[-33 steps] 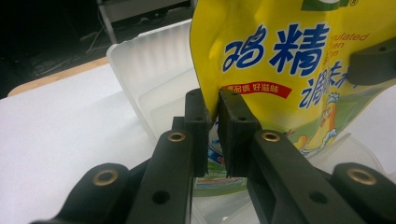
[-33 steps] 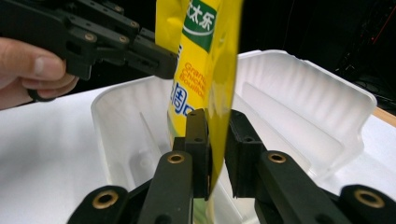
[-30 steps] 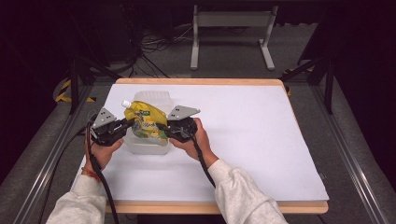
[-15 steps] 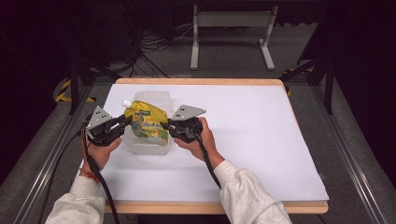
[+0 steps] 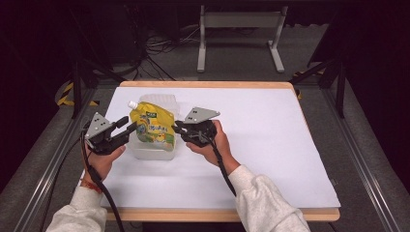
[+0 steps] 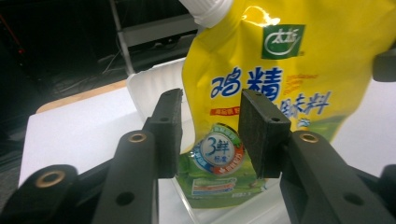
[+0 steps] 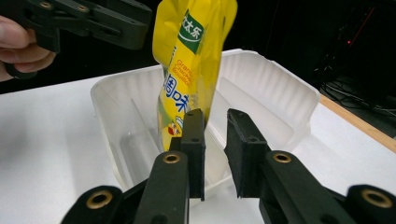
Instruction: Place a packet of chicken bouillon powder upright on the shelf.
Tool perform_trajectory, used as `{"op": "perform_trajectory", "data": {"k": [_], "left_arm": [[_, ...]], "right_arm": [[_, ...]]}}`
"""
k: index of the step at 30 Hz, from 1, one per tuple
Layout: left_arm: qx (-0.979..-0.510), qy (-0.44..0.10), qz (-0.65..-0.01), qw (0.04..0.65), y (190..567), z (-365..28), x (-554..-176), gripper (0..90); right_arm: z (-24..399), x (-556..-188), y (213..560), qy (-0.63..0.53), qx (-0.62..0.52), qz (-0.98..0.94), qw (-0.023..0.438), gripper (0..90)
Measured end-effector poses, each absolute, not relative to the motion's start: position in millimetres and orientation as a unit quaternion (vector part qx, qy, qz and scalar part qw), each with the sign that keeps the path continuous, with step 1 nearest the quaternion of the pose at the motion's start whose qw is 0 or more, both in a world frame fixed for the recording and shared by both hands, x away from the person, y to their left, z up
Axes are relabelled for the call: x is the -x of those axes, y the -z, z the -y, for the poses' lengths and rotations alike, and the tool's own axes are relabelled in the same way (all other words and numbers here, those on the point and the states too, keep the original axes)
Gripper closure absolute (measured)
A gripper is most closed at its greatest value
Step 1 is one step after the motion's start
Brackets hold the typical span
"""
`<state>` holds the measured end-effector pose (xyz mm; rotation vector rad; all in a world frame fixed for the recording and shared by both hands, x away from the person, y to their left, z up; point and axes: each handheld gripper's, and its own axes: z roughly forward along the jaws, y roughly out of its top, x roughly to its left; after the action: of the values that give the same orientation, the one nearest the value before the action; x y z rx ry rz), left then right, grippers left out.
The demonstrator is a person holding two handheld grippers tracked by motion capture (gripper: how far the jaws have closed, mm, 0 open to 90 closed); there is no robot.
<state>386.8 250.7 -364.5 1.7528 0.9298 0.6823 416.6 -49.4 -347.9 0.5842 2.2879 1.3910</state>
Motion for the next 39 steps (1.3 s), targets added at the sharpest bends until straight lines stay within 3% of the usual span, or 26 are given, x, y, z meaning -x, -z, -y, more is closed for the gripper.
{"op": "perform_trajectory", "data": {"k": [22, 39], "left_arm": [[-0.744, -0.298, -0.355, 0.481, 367, -230, -366, 42.9], [-0.756, -0.298, -0.339, 0.474, 368, -212, -354, 31.2]], "right_arm": [[87, -410, 338, -0.463, -0.219, -0.823, 0.245, 74.2], [111, -401, 334, -0.431, -0.207, -0.832, 0.281, 60.3]]}}
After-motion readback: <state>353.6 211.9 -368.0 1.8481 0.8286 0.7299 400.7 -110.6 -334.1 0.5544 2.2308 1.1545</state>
